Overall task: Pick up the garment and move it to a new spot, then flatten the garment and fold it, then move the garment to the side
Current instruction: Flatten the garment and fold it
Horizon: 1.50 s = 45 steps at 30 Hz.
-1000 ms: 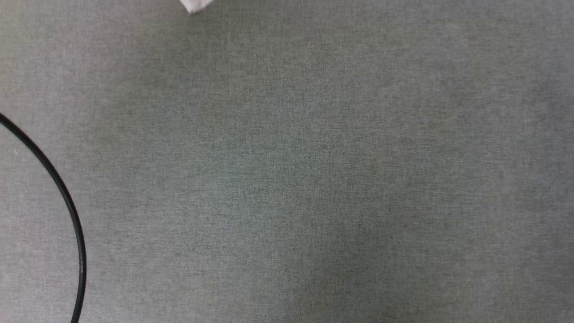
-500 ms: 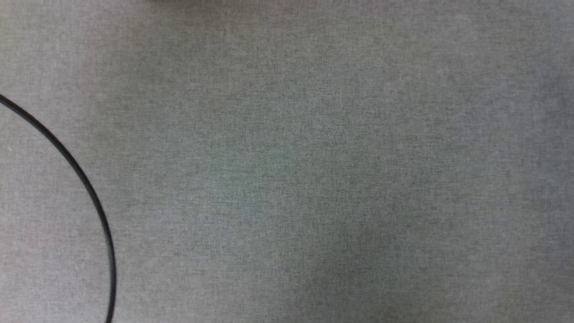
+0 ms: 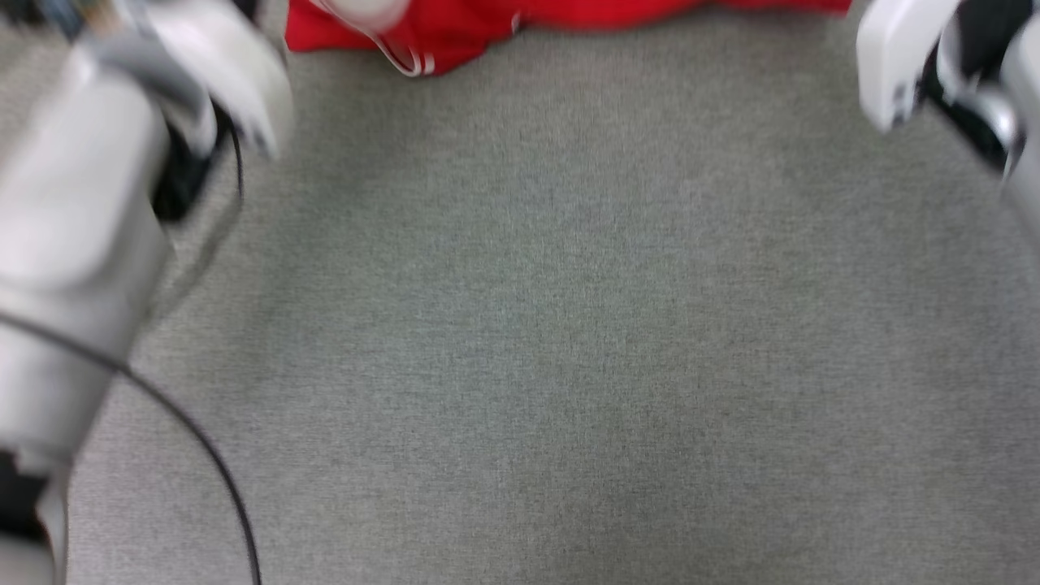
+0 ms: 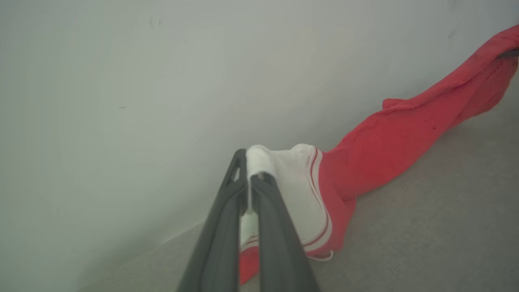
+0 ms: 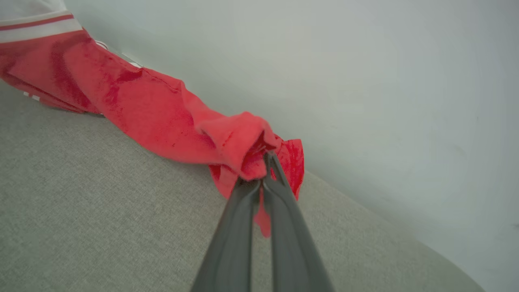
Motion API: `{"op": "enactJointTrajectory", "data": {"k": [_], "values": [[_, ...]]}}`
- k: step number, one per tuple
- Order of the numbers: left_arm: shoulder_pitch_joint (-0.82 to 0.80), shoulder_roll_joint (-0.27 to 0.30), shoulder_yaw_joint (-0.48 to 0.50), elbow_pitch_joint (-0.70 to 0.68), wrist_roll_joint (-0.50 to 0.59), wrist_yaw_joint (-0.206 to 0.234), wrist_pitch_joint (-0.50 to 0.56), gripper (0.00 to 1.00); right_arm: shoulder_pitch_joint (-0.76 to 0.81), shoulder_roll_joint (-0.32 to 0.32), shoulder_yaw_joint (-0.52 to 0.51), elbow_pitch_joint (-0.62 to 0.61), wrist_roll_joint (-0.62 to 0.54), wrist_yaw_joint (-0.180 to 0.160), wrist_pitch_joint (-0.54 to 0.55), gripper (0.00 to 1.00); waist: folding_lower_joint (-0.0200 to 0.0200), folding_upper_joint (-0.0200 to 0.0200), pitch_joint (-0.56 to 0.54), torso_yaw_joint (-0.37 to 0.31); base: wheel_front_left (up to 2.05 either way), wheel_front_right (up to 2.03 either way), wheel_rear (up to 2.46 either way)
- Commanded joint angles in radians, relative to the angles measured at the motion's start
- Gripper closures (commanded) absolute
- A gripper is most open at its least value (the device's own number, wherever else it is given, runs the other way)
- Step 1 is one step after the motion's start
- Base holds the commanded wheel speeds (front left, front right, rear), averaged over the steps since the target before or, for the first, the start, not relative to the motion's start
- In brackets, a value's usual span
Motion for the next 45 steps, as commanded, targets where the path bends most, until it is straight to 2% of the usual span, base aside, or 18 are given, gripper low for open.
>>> {"op": "enactJointTrajectory", "data": {"k": [1,5,11,19,20,25,27,32,40,45], "values": [[0.046,0.014,-0.006,-0.012,-0.003,0.012,-0.004,1.00,0.035,-0.011,0.011,-0.011,0.019,-0.001,-0.010,1.00,0.0000,-0.0001,-0.032,0.000,0.00,0.00,0.00],[0.214,0.021,-0.022,-0.080,-0.035,0.042,-0.008,1.00,0.149,-0.046,0.053,-0.032,0.070,-0.001,-0.034,1.00,0.0000,-0.0001,-0.090,-0.003,0.00,0.00,0.00],[0.461,0.078,-0.028,-0.242,-0.087,0.118,-0.001,1.00,0.290,-0.088,0.108,-0.080,0.110,-0.001,-0.070,1.00,0.0000,-0.0001,-0.177,-0.014,0.00,0.00,0.00],[0.790,0.191,-0.044,-0.509,-0.155,0.268,0.057,1.00,0.472,-0.154,0.121,-0.142,0.160,-0.001,-0.104,1.00,0.0000,-0.0001,-0.280,-0.026,0.00,0.00,0.00],[0.904,0.225,-0.051,-0.592,-0.185,0.322,0.072,1.00,0.561,-0.183,0.122,-0.173,0.182,-0.001,-0.111,1.00,0.0000,-0.0001,-0.317,-0.027,0.00,0.00,0.00],[1.080,0.265,-0.048,-0.683,-0.244,0.403,0.063,1.00,0.716,-0.230,0.101,-0.228,0.205,-0.001,-0.127,1.00,0.0000,-0.0001,-0.368,-0.030,0.00,0.00,0.00],[1.112,0.268,-0.050,-0.698,-0.254,0.417,0.058,1.00,0.745,-0.237,0.094,-0.237,0.206,-0.001,-0.132,1.00,0.0000,-0.0001,-0.376,-0.030,0.00,0.00,0.00],[1.258,0.276,-0.048,-0.751,-0.298,0.493,0.030,1.00,0.879,-0.276,0.063,-0.302,0.186,-0.001,-0.126,1.00,0.0000,-0.0001,-0.410,-0.043,0.00,0.00,0.00],[1.390,0.255,-0.072,-0.753,-0.342,0.530,0.014,1.00,1.112,-0.324,-0.030,-0.433,0.184,-0.001,-0.073,1.00,0.0000,-0.0001,-0.455,-0.048,0.00,0.00,0.00],[1.427,0.248,-0.082,-0.733,-0.348,0.535,0.005,1.00,1.232,-0.314,-0.120,-0.497,0.157,-0.001,-0.031,1.00,0.0000,-0.0001,-0.457,-0.053,0.00,0.00,0.00]]}}
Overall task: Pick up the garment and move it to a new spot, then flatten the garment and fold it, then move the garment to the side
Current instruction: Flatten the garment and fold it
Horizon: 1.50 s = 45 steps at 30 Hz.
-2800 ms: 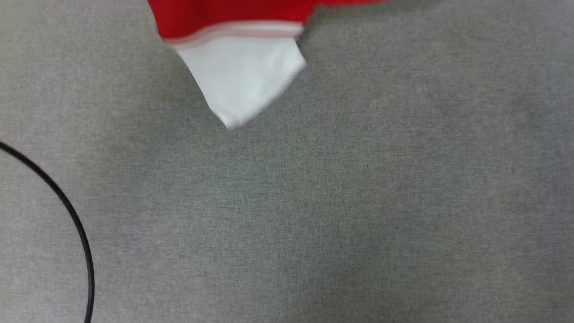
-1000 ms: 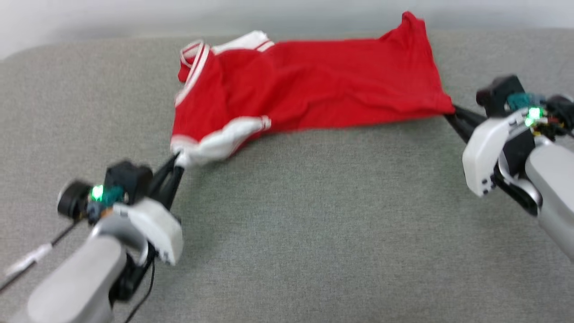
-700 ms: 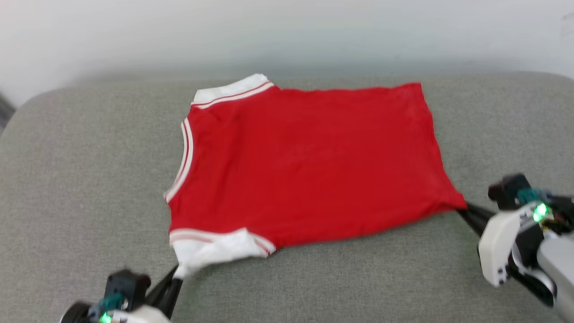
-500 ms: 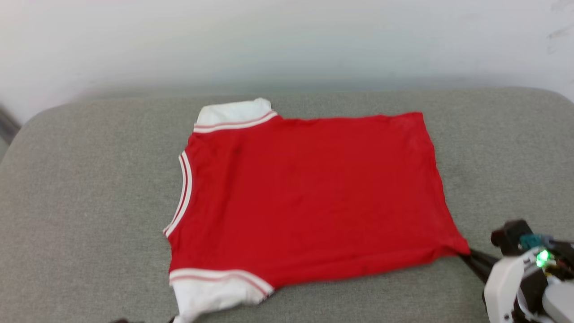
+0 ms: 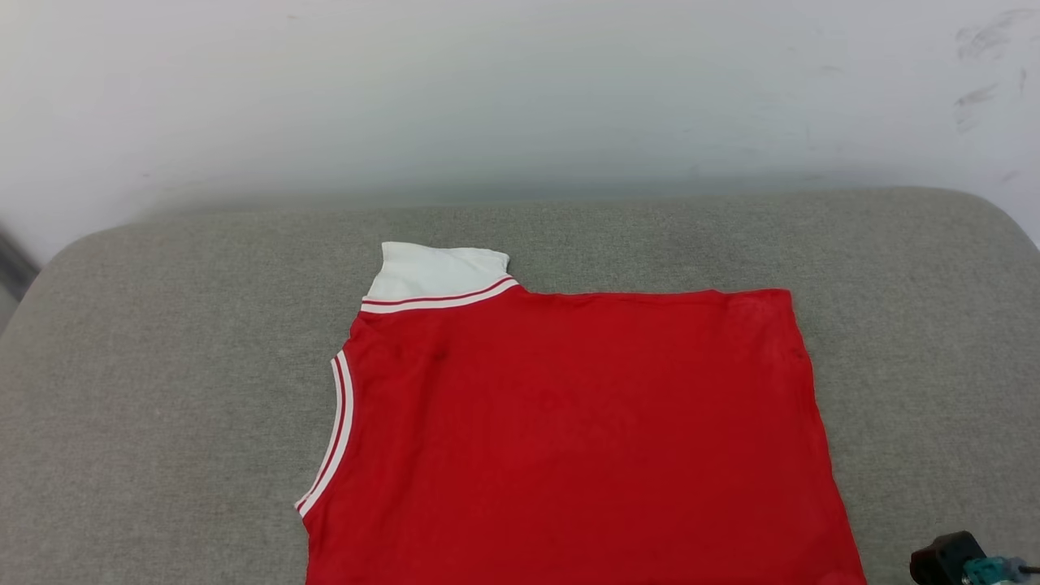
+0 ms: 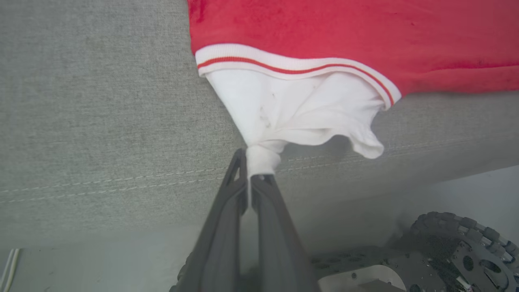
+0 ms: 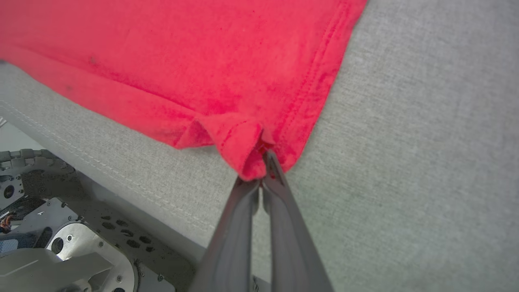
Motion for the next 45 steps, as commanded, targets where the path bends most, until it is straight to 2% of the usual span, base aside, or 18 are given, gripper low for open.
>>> {"op": "enactJointTrajectory", "data": {"k": [1,9,20,30,37,45], "values": [[0.009,-0.001,0.002,0.002,0.004,0.003,-0.003,1.00,0.013,0.004,-0.012,-0.007,-0.009,-0.001,0.006,1.00,0.0002,0.0000,0.001,0.001,0.00,0.00,0.00],[-0.088,0.009,0.028,0.021,0.054,-0.023,-0.020,1.00,0.057,0.051,-0.171,-0.115,-0.069,-0.001,0.080,1.00,0.0002,0.0000,0.012,0.005,0.00,0.00,0.00],[-0.345,0.030,0.062,0.067,0.145,-0.108,0.008,1.00,0.004,0.086,-0.314,-0.236,-0.117,-0.001,0.191,1.00,0.0002,0.0000,0.065,-0.009,0.00,0.00,0.00],[-0.567,0.020,0.069,0.157,0.193,-0.181,0.078,1.00,-0.110,0.128,-0.335,-0.213,-0.116,-0.001,0.263,1.00,0.0002,0.0000,0.174,-0.036,0.00,0.00,0.00],[-0.671,-0.017,0.071,0.290,0.186,-0.247,0.084,1.00,-0.191,0.155,-0.316,-0.145,-0.104,-0.001,0.265,1.00,0.0002,0.0000,0.251,-0.042,0.00,0.00,0.00],[-0.754,-0.078,0.036,0.484,0.185,-0.341,0.098,1.00,-0.279,0.162,-0.244,-0.033,-0.114,-0.001,0.294,1.00,0.0002,0.0000,0.305,-0.043,0.00,0.00,0.00]]}}
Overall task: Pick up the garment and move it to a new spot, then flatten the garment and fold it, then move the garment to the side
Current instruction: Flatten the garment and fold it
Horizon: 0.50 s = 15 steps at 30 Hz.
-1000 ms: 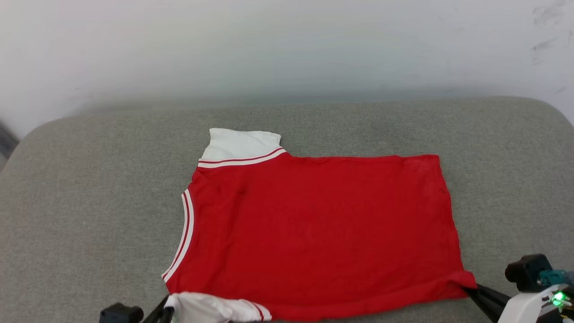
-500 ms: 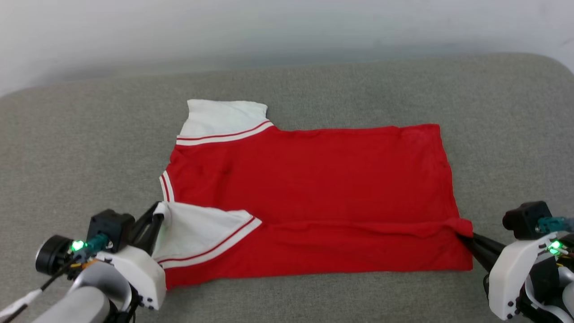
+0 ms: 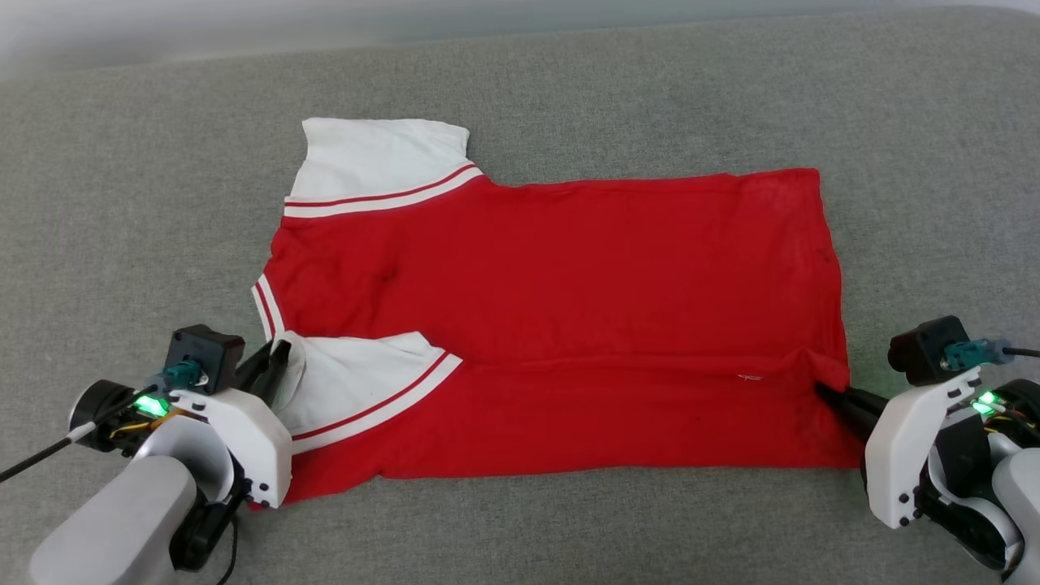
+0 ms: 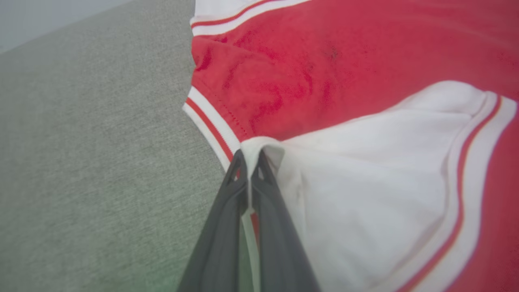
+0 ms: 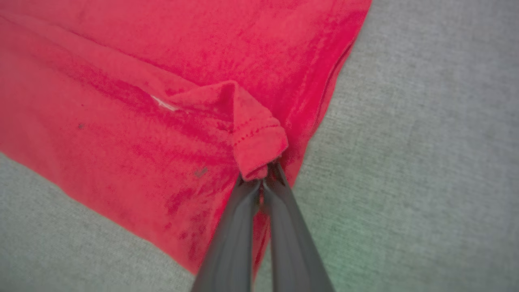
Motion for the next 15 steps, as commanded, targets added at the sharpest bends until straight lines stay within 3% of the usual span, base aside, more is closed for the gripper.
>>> {"op": "enactJointTrajectory", "data": {"k": [1,6,7,8,9,15], "values": [[-0.024,-0.016,-0.014,0.047,0.004,-0.023,0.003,1.00,-0.020,0.002,0.021,0.030,0.006,-0.001,0.004,1.00,-0.0002,-0.0001,0.009,0.001,0.00,0.00,0.00],[-0.039,-0.054,-0.037,0.141,-0.003,-0.065,0.002,1.00,-0.041,0.003,0.039,0.064,0.029,-0.001,-0.012,1.00,-0.0002,-0.0001,-0.008,0.003,0.00,0.00,0.00],[-0.043,-0.059,-0.040,0.153,-0.004,-0.072,-0.001,1.00,-0.042,0.001,0.036,0.068,0.033,-0.001,-0.018,0.90,-0.0002,-0.0001,-0.015,0.005,0.00,0.00,0.00],[-0.048,-0.062,-0.039,0.162,-0.001,-0.070,-0.007,0.67,-0.044,0.001,0.033,0.069,0.036,-0.001,-0.025,0.56,-0.0002,-0.0001,-0.023,0.007,0.00,0.00,0.00],[-0.050,-0.063,-0.040,0.171,0.002,-0.072,-0.006,0.00,-0.043,0.000,0.031,0.068,0.040,-0.001,-0.029,0.00,-0.0002,-0.0001,-0.032,0.010,0.00,0.00,0.00],[-0.073,-0.045,-0.022,0.154,-0.011,-0.077,-0.006,0.00,-0.020,-0.013,0.014,0.040,0.037,-0.001,-0.065,0.00,-0.0002,-0.0001,-0.077,0.028,0.00,0.00,0.00]]}}
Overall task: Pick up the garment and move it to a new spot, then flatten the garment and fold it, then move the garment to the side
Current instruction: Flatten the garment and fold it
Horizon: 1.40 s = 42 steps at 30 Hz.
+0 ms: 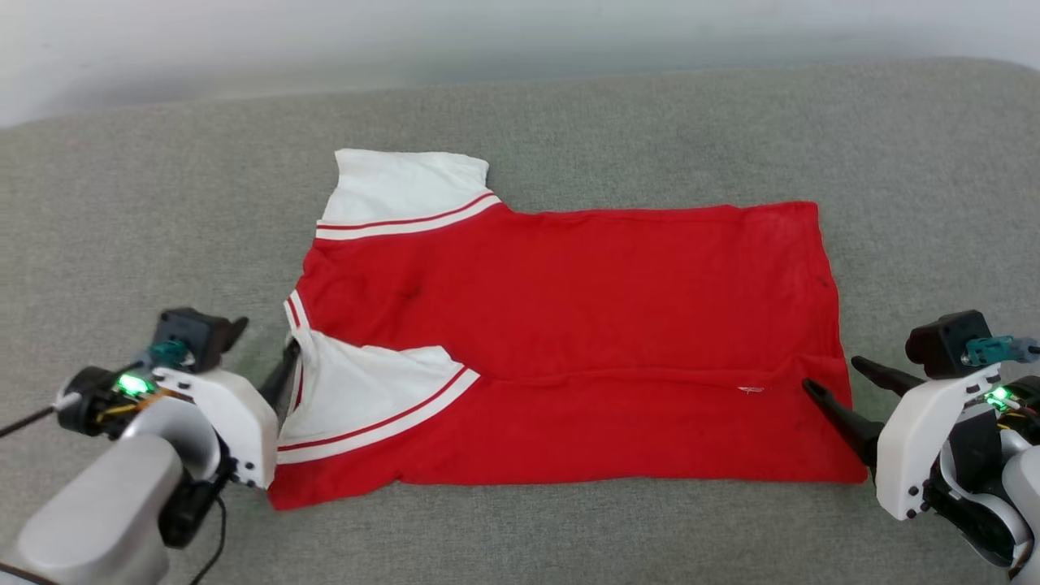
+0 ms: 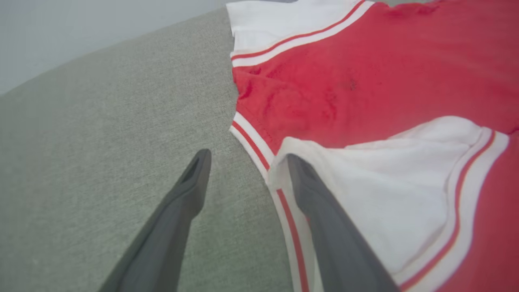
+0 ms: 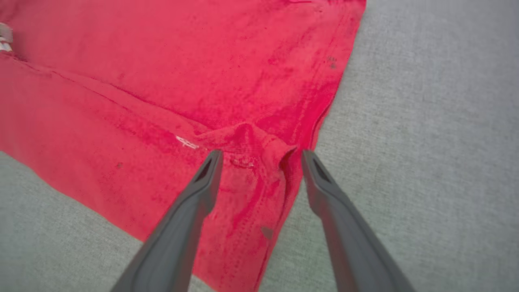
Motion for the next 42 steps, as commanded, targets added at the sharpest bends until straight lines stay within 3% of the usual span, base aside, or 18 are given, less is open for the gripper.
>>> {"op": "enactJointTrajectory", "data": {"k": [1,7,17,24,29,35,42], "values": [[-0.014,0.016,0.016,-0.014,-0.014,-0.001,0.002,0.00,0.016,-0.006,-0.009,-0.011,-0.003,-0.001,-0.012,0.00,-0.0001,0.0000,-0.019,0.011,0.00,0.00,0.00],[-0.046,0.114,0.043,-0.105,-0.051,-0.016,0.107,0.00,0.048,-0.015,-0.031,-0.065,-0.015,-0.001,-0.013,0.00,-0.0001,0.0000,-0.038,0.026,0.00,0.00,0.00],[-0.128,0.246,-0.001,-0.320,-0.145,-0.084,0.499,0.00,0.072,-0.004,-0.062,-0.128,-0.043,-0.001,0.014,0.00,-0.0001,0.0000,-0.048,0.026,0.00,0.00,0.00],[-0.175,0.239,-0.045,-0.379,-0.276,-0.099,0.791,0.00,0.075,0.011,-0.065,-0.152,-0.059,-0.001,0.038,0.00,-0.0001,0.0000,-0.051,0.016,0.00,0.00,0.00],[-0.174,0.228,-0.091,-0.352,-0.307,-0.105,0.917,0.00,0.064,0.023,-0.054,-0.160,-0.067,-0.001,0.047,0.00,-0.0001,0.0000,-0.046,-0.004,0.00,0.00,0.00],[-0.136,0.207,-0.155,-0.286,-0.306,-0.117,0.991,0.00,0.053,0.028,-0.037,-0.160,-0.062,-0.001,0.054,0.00,-0.0001,0.0000,-0.038,-0.027,0.00,0.00,0.00],[-0.089,0.160,-0.185,-0.181,-0.311,-0.128,0.963,0.00,0.048,0.037,-0.016,-0.150,-0.058,-0.001,0.054,0.00,-0.0001,0.0000,-0.025,-0.040,0.00,0.00,0.00]]}}
